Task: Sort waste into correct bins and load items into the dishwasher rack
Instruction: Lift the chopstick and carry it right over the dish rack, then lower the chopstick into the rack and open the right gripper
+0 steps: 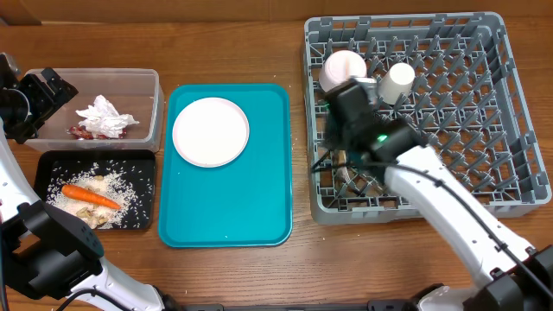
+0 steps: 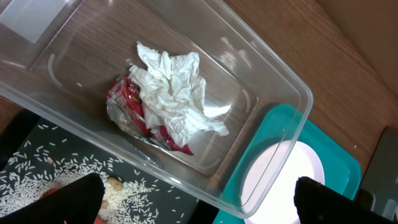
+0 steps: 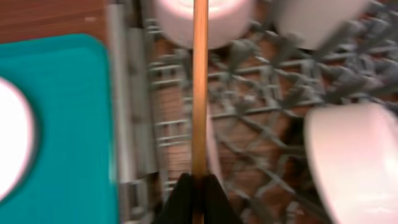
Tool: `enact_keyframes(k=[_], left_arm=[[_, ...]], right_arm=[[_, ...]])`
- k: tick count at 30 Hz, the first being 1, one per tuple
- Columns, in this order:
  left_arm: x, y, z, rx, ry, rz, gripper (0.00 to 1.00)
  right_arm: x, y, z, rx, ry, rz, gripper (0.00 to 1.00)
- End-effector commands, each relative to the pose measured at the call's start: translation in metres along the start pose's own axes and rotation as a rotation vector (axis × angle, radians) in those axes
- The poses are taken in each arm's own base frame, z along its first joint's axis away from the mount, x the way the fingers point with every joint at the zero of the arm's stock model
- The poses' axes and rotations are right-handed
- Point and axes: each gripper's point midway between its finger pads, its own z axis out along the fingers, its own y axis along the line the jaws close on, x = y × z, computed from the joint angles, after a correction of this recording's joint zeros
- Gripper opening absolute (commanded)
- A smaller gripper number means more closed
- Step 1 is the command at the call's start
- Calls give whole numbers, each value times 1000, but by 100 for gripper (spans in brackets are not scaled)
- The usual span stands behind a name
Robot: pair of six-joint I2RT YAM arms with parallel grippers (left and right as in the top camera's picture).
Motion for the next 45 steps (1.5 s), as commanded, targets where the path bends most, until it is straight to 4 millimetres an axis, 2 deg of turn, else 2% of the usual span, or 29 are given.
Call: enact_keyframes(k=[1, 10, 15, 22, 28, 45], left_arm=[[2, -1, 4, -2, 11, -6, 100], [2, -1, 4, -2, 11, -6, 100], [2, -1, 4, -2, 11, -6, 100], [2, -1, 4, -2, 11, -6, 100], [2, -1, 4, -2, 11, -6, 100], [2, -1, 4, -2, 11, -6, 100]], right_arm=[[-8, -18, 2, 18, 16, 8, 4], [8, -38, 22, 33, 91, -1, 4], [18, -33, 27, -1, 122, -3, 4], [34, -36, 38, 2, 145, -10, 4], [46, -31, 49, -47, 158, -84, 4], [52, -28, 50, -73, 173, -131, 4]])
